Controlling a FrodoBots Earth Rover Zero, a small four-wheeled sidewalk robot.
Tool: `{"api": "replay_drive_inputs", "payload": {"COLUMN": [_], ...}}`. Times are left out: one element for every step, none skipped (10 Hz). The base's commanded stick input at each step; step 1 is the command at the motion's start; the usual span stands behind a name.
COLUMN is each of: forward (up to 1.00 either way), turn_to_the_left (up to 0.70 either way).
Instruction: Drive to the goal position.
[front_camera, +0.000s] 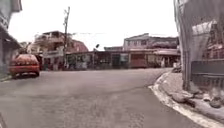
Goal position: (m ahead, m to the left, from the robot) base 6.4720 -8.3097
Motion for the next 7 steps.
{"api": "replay_drive_inputs", "payload": {"forward": [1.0, 1.0, 1.0, 1.0, 1.0, 1.0, 1.0], "turn_to_the_left": [0.0, 0.0, 0.0, 0.0, -0.19, -0.4, -0.4]}}
